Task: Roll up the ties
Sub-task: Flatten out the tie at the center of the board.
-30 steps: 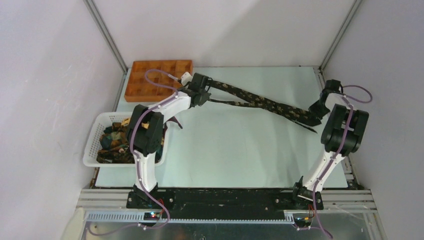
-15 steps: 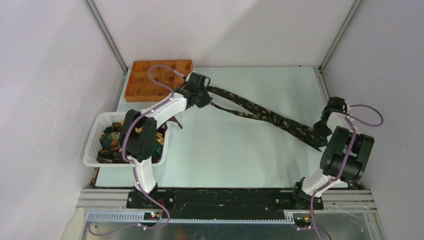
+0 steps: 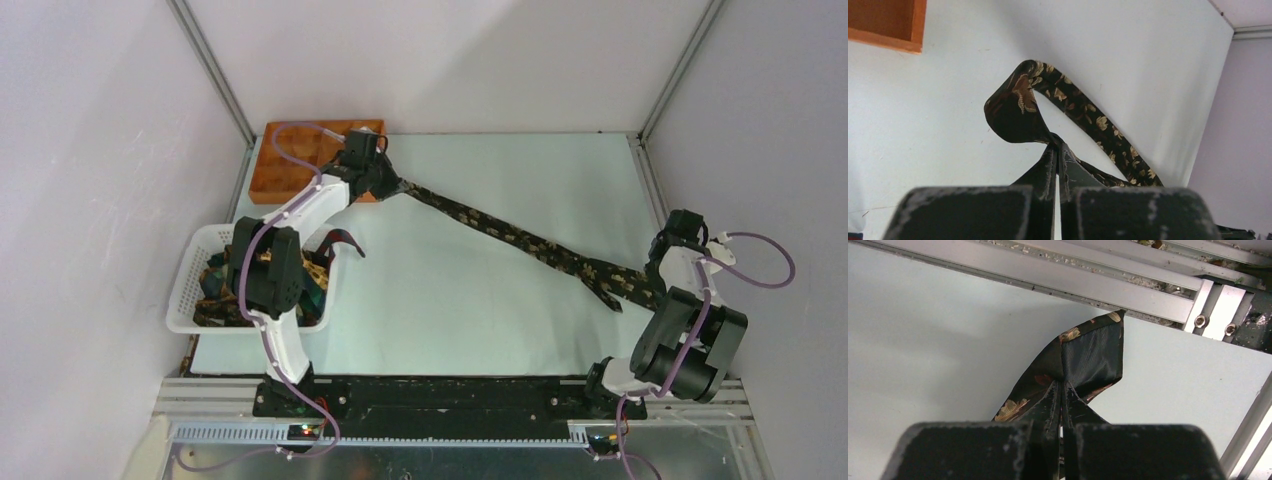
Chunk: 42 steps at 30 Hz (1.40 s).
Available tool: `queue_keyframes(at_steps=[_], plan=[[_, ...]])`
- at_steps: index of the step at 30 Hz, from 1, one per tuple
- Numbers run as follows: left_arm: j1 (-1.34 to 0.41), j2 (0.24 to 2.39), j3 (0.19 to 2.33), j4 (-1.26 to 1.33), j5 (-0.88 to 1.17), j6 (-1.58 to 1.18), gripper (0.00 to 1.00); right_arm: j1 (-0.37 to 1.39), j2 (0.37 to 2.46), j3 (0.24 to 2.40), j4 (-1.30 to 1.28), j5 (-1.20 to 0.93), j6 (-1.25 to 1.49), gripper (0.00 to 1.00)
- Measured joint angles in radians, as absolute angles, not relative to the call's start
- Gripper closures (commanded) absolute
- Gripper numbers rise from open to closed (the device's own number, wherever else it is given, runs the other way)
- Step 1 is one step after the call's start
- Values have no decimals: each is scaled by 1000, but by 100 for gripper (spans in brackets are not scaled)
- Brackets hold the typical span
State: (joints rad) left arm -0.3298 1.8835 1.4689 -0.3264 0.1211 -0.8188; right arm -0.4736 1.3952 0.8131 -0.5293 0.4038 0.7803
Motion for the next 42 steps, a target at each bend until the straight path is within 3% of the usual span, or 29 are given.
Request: queue_keyframes(at_steps=[4,8,11,13,17,20,27,29,32,36,42], plan=[[-327,1909,1505,-307,147,-820,99,-478,1402,812,-526,406,776,100],[-331,1955,1529,-285,165,-822,86,-482,1454,812,-496,361,748,95],[-332,1985,1529,-286,165,-823,66,-482,1493,812,-469,305,726,51],[-332,2000,1529,-289,165,-820,56,-479,1495,808,-455,274,695,36],[-332,2011,1530,-301,162,-818,41,-442,1469,806,-440,266,680,24],[-332,2011,1539,-302,159,-817,37,-394,1398,806,-433,260,654,23],[-334,2003,1547,-306,137,-807,34,-274,1348,850,-474,184,587,30],[-334,1987,1544,-310,131,-805,34,-207,1342,859,-503,149,579,39],[-334,1935,1503,-288,127,-804,34,-132,1303,841,-523,75,577,61],[-334,1850,1429,-264,126,-804,35,-74,1203,789,-540,-26,594,82],[-338,1758,1321,-208,124,-804,35,-53,1232,784,-531,-113,595,100]])
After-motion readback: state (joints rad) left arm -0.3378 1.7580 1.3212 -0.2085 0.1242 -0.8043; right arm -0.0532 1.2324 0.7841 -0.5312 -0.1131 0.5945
